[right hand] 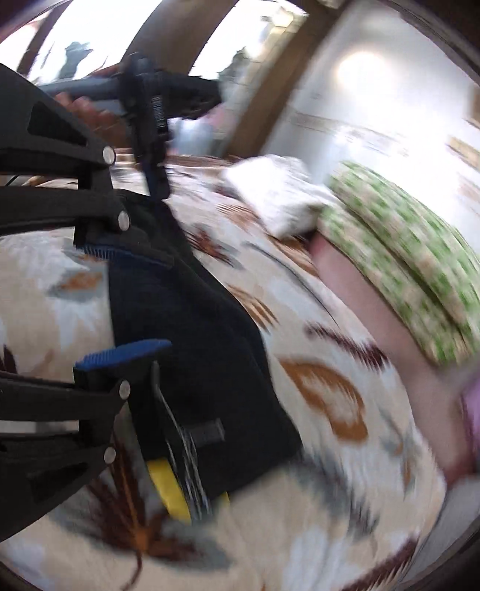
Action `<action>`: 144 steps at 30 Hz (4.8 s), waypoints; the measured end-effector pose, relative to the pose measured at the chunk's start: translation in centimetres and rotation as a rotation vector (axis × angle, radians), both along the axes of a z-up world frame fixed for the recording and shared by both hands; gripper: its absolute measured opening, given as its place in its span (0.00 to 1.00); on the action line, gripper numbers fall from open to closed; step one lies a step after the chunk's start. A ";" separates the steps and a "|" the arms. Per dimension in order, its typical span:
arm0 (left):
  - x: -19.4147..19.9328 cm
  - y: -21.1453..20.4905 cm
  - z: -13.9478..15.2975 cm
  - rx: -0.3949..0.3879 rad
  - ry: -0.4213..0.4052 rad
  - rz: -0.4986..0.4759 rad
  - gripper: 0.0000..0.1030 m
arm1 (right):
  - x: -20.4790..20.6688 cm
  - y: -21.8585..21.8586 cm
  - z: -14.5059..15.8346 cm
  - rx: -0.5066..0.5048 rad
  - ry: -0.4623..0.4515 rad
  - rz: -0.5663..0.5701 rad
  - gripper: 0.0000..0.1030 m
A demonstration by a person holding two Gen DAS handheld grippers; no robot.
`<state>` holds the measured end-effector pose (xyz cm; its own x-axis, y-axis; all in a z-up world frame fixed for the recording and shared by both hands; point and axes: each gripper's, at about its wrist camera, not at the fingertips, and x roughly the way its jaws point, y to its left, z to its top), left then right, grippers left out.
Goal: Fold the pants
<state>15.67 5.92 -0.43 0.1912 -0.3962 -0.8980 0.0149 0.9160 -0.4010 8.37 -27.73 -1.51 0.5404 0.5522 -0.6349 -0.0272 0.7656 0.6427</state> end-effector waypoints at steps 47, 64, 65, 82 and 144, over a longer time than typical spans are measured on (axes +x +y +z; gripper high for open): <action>5.0 11.4 -11.6 -0.643 0.188 0.278 0.24 | 2.6 22.1 -5.1 -0.379 -0.134 0.301 0.29; 5.7 8.8 -13.4 -0.807 0.320 0.186 0.50 | 2.1 21.2 -4.2 -0.336 -0.153 0.335 0.31; 5.7 8.9 -13.2 -0.810 0.318 0.185 0.51 | 2.1 21.2 -4.3 -0.337 -0.153 0.340 0.32; 6.0 7.6 -12.2 -0.667 0.339 0.168 0.30 | 2.6 26.2 -5.6 -0.583 -0.200 0.327 0.33; 2.3 -17.0 -1.7 -0.277 0.147 -0.049 0.46 | 5.7 -12.9 1.1 -0.006 -0.001 0.010 0.64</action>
